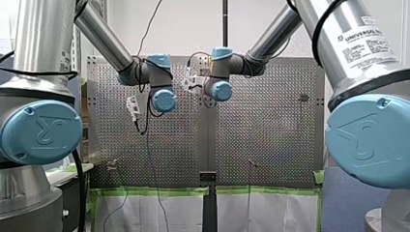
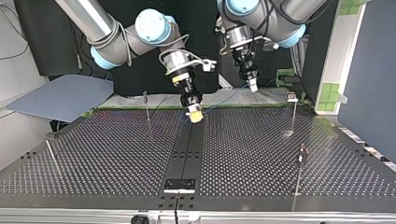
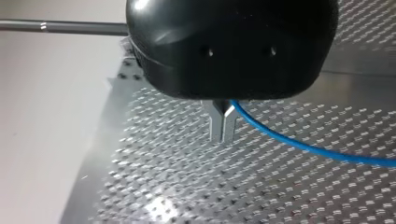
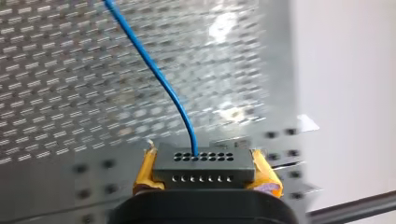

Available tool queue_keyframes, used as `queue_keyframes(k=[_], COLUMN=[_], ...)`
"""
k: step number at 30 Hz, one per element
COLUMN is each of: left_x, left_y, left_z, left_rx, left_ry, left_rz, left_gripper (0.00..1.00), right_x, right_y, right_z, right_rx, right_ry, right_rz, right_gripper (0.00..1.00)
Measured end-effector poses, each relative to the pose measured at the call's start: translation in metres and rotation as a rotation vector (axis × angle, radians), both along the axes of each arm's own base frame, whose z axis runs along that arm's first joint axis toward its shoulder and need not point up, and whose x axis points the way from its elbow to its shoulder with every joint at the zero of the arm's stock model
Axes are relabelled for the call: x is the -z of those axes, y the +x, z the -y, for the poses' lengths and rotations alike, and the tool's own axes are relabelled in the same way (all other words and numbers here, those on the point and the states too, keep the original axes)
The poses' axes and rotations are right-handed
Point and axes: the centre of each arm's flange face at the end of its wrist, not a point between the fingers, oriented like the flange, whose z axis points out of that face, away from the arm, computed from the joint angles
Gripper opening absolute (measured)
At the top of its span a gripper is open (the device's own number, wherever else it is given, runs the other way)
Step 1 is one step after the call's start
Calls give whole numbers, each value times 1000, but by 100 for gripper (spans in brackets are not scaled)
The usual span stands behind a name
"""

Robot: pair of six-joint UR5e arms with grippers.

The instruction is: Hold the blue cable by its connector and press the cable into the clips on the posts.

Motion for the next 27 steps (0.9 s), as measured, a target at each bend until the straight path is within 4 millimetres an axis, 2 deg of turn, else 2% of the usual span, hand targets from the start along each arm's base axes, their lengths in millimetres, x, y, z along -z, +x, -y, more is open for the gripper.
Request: queue_keyframes(k=[5, 8, 13, 19, 27], left_x=[-33, -52, -86, -122, -148], left_y=[15, 23, 35, 43, 40], left_z=[-9, -15, -27, -44, -75], left_rx=[-7, -9, -9, -5, -50], left_ry=[-27, -36, -46, -74, -74], left_rz=[44, 69, 113, 161, 175], left_gripper=[0, 0, 0, 0, 0], right_x=[-36, -44, -43, -28, -45], right_y=[-3, -5, -6, -2, 13], right_z=[-2, -2, 1, 5, 7], right_rx=[-8, -8, -17, -27, -77], right_ry=[-42, -51, -52, -38, -54], right_rz=[38, 46, 43, 28, 60], right_gripper=[0, 0, 0, 0, 0])
